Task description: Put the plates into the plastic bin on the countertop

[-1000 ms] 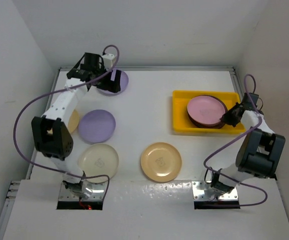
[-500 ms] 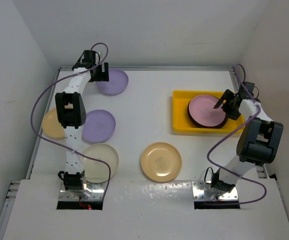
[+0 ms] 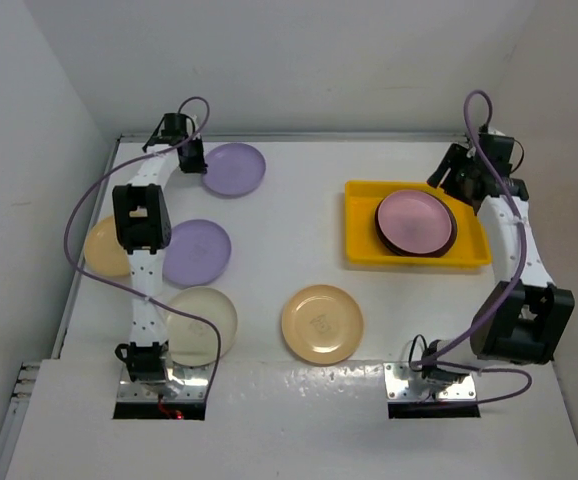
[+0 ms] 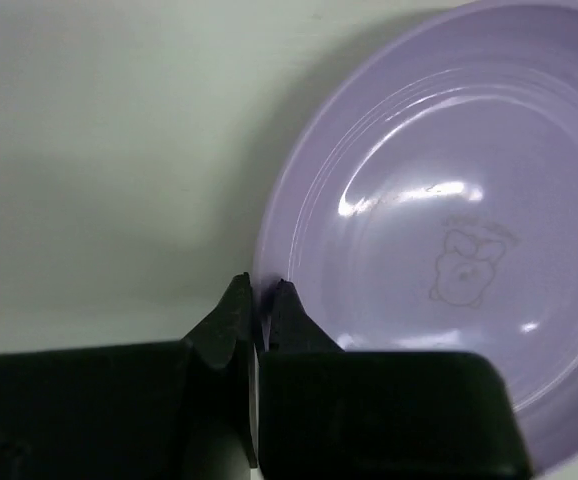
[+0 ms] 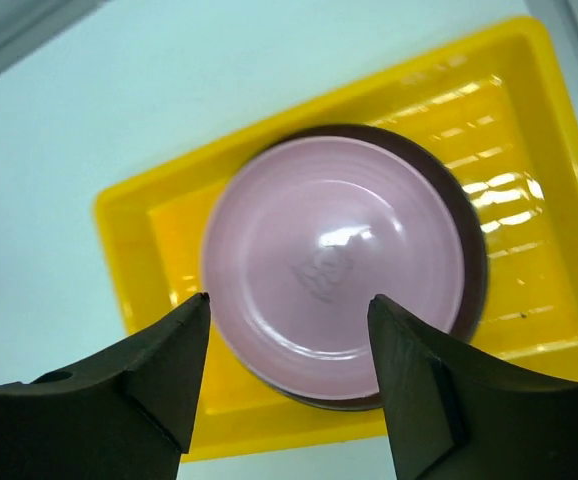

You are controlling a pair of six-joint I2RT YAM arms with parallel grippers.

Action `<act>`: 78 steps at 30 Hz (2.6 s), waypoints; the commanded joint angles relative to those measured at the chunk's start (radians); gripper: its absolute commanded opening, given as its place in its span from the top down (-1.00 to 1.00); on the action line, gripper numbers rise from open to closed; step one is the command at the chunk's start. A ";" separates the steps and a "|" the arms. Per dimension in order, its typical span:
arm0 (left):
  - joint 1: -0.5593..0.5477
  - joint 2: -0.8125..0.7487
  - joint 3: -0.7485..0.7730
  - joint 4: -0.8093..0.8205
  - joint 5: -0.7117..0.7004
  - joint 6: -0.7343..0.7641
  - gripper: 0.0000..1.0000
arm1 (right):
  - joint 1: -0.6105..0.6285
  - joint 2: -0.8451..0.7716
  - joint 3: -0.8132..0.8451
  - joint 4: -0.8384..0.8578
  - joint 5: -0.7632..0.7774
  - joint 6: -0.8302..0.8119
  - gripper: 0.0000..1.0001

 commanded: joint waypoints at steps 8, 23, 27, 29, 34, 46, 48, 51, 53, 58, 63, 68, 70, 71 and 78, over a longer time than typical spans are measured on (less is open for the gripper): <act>-0.091 -0.379 -0.059 -0.039 0.397 0.161 1.00 | 0.377 0.153 0.344 -0.095 -0.086 -0.053 -0.69; -0.269 -0.539 -0.155 -0.246 0.566 0.249 1.00 | 0.506 0.378 0.422 0.057 -0.230 0.079 0.03; -0.278 -0.539 -0.146 -0.246 0.617 0.236 1.00 | 0.520 0.365 0.310 0.126 -0.236 0.107 0.64; -0.278 -0.539 -0.146 -0.246 0.626 0.236 1.00 | 0.514 0.347 0.279 0.173 -0.290 0.136 1.00; -0.278 -0.539 -0.168 -0.246 0.586 0.246 -0.99 | 0.437 0.247 0.136 0.216 -0.226 0.193 1.00; -0.191 -0.530 -0.169 -0.246 0.388 0.235 -1.00 | -0.129 -0.081 -0.283 0.083 -0.172 0.152 1.00; -0.191 -0.541 -0.178 -0.246 0.374 0.244 -1.00 | -0.190 -0.060 -0.295 0.106 -0.176 0.141 1.00; -0.191 -0.550 -0.178 -0.246 0.374 0.244 -1.00 | -0.223 -0.003 -0.256 0.124 -0.216 0.127 1.00; -0.191 -0.561 -0.187 -0.246 0.374 0.244 -1.00 | -0.223 0.055 -0.216 0.118 -0.219 0.122 1.00; -0.191 -0.584 -0.216 -0.246 0.374 0.253 -1.00 | -0.216 0.153 -0.168 0.082 -0.193 0.076 0.29; -0.191 -0.616 -0.234 -0.246 0.374 0.273 -1.00 | -0.166 0.189 -0.073 -0.058 -0.083 -0.041 -0.60; -0.172 -0.683 -0.265 -0.246 0.338 0.304 -1.00 | -0.036 -0.001 -0.057 -0.081 0.095 -0.092 -0.69; -0.163 -0.717 -0.313 -0.246 0.295 0.316 -1.00 | 0.100 -0.104 -0.062 -0.098 0.110 -0.122 -0.70; -0.163 -0.736 -0.334 -0.246 0.276 0.316 -1.00 | 0.142 -0.118 -0.083 -0.112 0.089 -0.138 -0.70; -0.100 -0.947 -0.576 -0.246 0.104 0.355 -1.00 | 0.544 -0.125 -0.267 -0.327 -0.071 0.055 -0.61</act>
